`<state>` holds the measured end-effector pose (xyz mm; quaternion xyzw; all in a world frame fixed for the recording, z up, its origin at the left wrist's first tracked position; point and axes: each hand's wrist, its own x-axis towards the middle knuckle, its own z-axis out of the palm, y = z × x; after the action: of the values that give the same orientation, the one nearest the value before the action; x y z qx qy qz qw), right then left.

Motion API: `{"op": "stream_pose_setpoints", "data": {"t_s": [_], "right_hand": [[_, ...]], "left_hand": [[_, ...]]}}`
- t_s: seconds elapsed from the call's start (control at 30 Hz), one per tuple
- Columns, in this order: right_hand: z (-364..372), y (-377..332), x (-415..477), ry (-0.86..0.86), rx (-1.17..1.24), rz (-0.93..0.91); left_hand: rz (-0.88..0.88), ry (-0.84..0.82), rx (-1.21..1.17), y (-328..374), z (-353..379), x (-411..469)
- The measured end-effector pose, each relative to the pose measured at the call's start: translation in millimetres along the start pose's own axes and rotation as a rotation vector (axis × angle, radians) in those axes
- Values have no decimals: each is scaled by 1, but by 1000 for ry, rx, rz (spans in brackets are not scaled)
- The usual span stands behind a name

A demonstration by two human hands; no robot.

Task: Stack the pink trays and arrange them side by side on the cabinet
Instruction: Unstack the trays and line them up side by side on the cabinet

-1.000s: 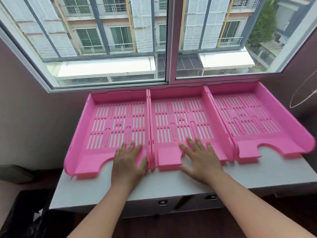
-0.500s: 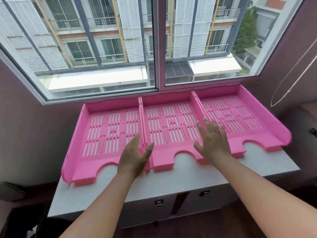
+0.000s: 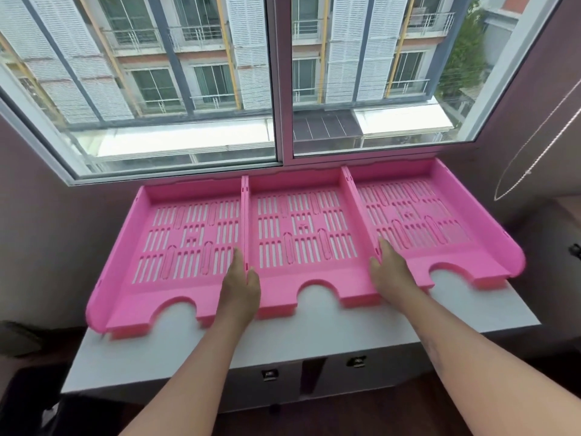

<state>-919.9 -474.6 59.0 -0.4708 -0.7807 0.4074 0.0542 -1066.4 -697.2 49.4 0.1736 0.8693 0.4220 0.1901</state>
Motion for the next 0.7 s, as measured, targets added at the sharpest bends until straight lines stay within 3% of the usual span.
{"op": "stream_pose_setpoints", "data": {"t_s": [0.33, 0.7], "right_hand": [[-16, -8, -1, -129, -41, -8], [-19, -2, -12, -155, -117, -48]], "left_hand": [[-92, -20, 22, 22, -6, -2], [-142, 105, 38, 22, 6, -34]]}}
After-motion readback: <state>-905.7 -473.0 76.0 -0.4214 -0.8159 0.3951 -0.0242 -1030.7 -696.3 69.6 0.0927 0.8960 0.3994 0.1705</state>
